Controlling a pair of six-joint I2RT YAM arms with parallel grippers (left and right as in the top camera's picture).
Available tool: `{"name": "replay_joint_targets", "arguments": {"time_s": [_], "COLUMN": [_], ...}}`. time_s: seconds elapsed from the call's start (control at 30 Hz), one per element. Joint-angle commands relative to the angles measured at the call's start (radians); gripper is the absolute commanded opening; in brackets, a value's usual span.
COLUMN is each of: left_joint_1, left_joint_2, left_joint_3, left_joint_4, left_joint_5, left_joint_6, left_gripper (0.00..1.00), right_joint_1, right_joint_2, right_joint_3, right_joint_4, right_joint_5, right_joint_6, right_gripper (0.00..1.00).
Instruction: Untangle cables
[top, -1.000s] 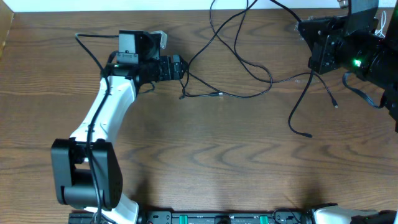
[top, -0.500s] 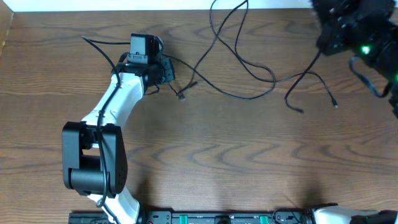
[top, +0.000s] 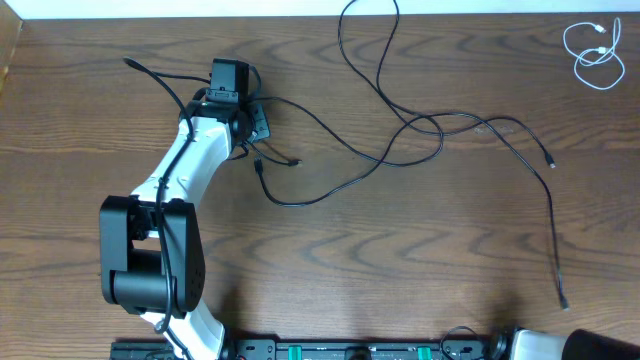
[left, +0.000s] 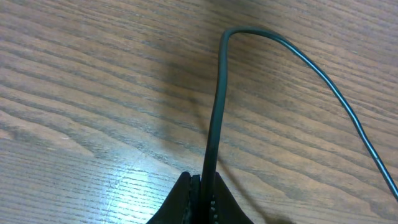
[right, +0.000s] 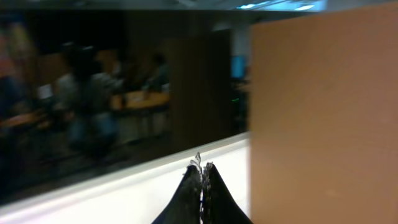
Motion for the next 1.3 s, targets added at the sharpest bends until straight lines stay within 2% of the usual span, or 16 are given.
{"name": "replay_joint_targets", "arguments": {"time_s": [0.0,0.23,0.4,0.47,0.57,0.63,0.77,0.87,1.03,1.27], "left_joint_1": [0.002,0.002,0.003,0.002,0.002,0.002,0.002,0.003,0.003,0.002], "left_joint_2": [0.005,0.004,-0.046,-0.103,-0.227,-0.32,-0.48,-0.55,-0.557,-0.542], "left_joint_3": [0.02,0.02,0.02,0.02,0.02,0.02,0.02,0.02,0.02,0.02], "left_joint_4": [-0.003,-0.035,-0.056,-0.061,-0.076,-0.1,-0.162,-0.207,-0.255,-0.27], "left_joint_5": [-0.026,-0.026,-0.024,-0.023,-0.022,-0.023,-0.023,-0.024,-0.023,-0.023], "left_joint_6": [-0.013,-0.011,0.051,0.051,0.051,0.051,0.074,0.079,0.078,0.077], "left_gripper": [0.07,0.07,0.08,0.08,0.26,0.32,0.35,0.38,0.41,0.47], "right_joint_1": [-0.083,-0.095,-0.095,-0.095,-0.084,-0.057,0.019,0.105,0.233,0.386], "right_joint_2": [0.044,0.178,0.226,0.229,0.229,0.235,0.264,0.305,0.412,0.626], "right_joint_3": [0.003,0.002,0.002,0.002,0.002,0.002,0.001,0.0,0.0,0.0], "right_joint_4": [0.03,-0.234,-0.352,-0.393,-0.476,-0.537,-0.641,-0.71,-0.767,-0.778], "right_joint_5": [0.046,-0.289,-0.444,-0.48,-0.522,-0.526,-0.526,-0.526,-0.526,-0.504], "right_joint_6": [0.001,0.018,0.018,0.018,0.018,0.018,0.013,0.005,0.007,0.073], "right_gripper": [0.01,0.01,0.02,0.06,0.12,0.15,0.22,0.32,0.51,0.64]}}
